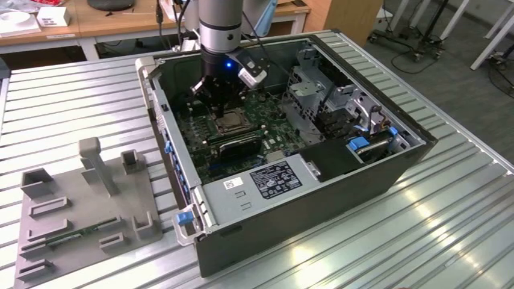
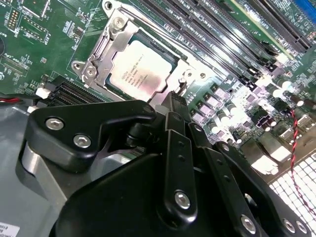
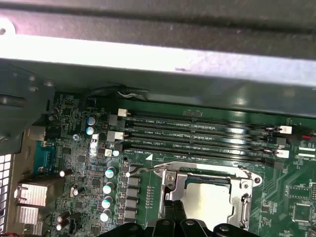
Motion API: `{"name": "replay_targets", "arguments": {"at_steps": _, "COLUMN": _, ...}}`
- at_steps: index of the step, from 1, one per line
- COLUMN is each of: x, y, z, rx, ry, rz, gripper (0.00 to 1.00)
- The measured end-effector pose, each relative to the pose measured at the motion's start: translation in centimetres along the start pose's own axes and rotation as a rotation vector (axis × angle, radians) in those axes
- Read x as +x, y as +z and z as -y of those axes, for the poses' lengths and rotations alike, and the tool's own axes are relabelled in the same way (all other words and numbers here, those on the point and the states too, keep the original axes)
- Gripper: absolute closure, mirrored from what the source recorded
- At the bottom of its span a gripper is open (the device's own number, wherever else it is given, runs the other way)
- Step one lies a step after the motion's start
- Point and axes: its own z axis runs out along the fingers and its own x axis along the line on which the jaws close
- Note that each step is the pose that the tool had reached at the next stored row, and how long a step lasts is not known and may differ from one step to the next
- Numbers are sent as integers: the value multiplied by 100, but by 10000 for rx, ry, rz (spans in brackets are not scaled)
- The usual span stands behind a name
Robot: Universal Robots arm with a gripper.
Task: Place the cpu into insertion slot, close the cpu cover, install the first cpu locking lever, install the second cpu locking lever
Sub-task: 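Close the cpu cover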
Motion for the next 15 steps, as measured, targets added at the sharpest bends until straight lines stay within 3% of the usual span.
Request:
{"name": "replay_targets", "arguments": {"at_steps": 6, "x": 1, "y": -1, "z": 0, "rx": 0, "ry": 0, "rz": 5, "gripper": 89}}
{"name": "replay_targets", "arguments": {"at_steps": 10, "x": 1, "y": -1, "z": 0, "rx": 11, "ry": 1, "rz": 115, "gripper": 89}}
{"name": "replay_targets", "arguments": {"at_steps": 15, "x": 2, "y": -2, "z": 0, "rx": 12, "ry": 1, "rz": 118, "gripper": 89}}
